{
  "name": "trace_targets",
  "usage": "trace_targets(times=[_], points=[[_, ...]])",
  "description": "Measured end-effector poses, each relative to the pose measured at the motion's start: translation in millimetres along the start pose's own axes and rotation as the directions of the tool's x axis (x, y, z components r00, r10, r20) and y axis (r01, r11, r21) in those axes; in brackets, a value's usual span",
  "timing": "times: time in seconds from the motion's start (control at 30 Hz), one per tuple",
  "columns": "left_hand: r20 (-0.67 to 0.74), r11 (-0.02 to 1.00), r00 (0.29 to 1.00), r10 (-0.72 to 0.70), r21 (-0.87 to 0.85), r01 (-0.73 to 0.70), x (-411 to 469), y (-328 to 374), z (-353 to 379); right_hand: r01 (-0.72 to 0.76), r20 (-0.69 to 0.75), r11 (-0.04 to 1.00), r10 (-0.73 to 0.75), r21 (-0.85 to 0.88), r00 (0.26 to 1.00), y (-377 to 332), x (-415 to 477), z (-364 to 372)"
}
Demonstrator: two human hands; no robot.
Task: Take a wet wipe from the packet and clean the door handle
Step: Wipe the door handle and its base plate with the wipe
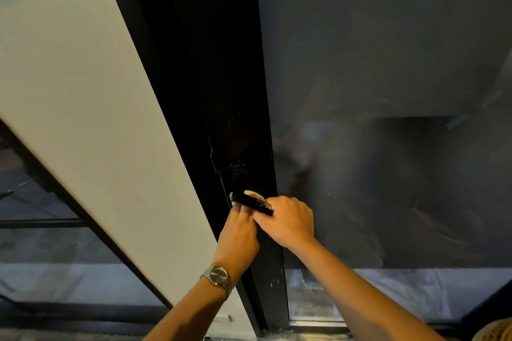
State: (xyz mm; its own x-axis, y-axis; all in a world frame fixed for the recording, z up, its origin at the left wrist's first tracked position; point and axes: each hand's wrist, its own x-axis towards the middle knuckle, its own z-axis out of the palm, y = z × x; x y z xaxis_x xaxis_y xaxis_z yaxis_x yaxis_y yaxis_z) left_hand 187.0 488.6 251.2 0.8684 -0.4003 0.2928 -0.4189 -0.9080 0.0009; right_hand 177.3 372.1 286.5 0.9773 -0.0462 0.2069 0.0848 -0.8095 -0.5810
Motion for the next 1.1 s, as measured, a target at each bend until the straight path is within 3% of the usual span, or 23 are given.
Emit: trace_targets(times=[0.13, 0.23, 0.47, 0.57, 0.6, 0.7, 0.77, 0.87, 0.97, 1.03, 1.1], points=[[-0.004, 0.998, 0.998, 0.060, 0.014, -0.060, 1, -4, 1, 0.001, 0.014, 1.000, -0.001, 0.014, 1.000, 1, 0, -1], [-0.026, 1.000, 1.000, 0.013, -0.015, -0.014, 1, -5, -4, -0.003, 0.008, 1.000, 0.003, 0.016, 1.000, 0, -1, 0], [0.112, 0.958, 0.977, 0.181, 0.204, -0.201, 6, -9, -6, 0.001, -0.004, 1.000, -0.001, 0.013, 1.000, 1, -1, 1], [0.019, 0.970, 0.991, 0.131, 0.203, -0.132, 10, -14, -16, -0.001, -0.004, 1.000, 0.001, 0.026, 1.000, 1, -1, 2], [0.092, 0.961, 0.989, 0.117, 0.242, -0.136, 10, -15, -14, -0.002, -0.007, 1.000, 0.003, 0.028, 1.000, 1, -1, 1], [0.158, 0.866, 0.963, 0.219, 0.424, -0.266, 4, -17, -4, -0.001, -0.001, 1.000, 0.001, 0.017, 1.000, 0, -1, 1], [0.160, 0.865, 0.956, 0.245, 0.409, -0.290, 5, -19, -5, -0.002, -0.003, 1.000, 0.003, 0.006, 1.000, 0, -2, 0], [0.059, 0.915, 0.944, 0.323, 0.236, -0.328, 9, -24, -14, -0.013, -0.001, 1.000, 0.013, -0.001, 1.000, -2, -2, -2], [-0.027, 0.969, 0.974, 0.226, 0.108, -0.222, 11, -20, -20, -0.016, 0.011, 1.000, 0.015, 0.005, 1.000, -2, -2, -2], [0.066, 0.986, 0.985, 0.159, 0.041, -0.162, 10, -11, -18, -0.017, 0.019, 1.000, 0.017, 0.010, 1.000, -2, -2, -1], [0.140, 0.979, 0.975, 0.172, 0.082, -0.184, 11, -8, -12, -0.019, 0.019, 1.000, 0.019, 0.013, 1.000, -2, -2, -1]])
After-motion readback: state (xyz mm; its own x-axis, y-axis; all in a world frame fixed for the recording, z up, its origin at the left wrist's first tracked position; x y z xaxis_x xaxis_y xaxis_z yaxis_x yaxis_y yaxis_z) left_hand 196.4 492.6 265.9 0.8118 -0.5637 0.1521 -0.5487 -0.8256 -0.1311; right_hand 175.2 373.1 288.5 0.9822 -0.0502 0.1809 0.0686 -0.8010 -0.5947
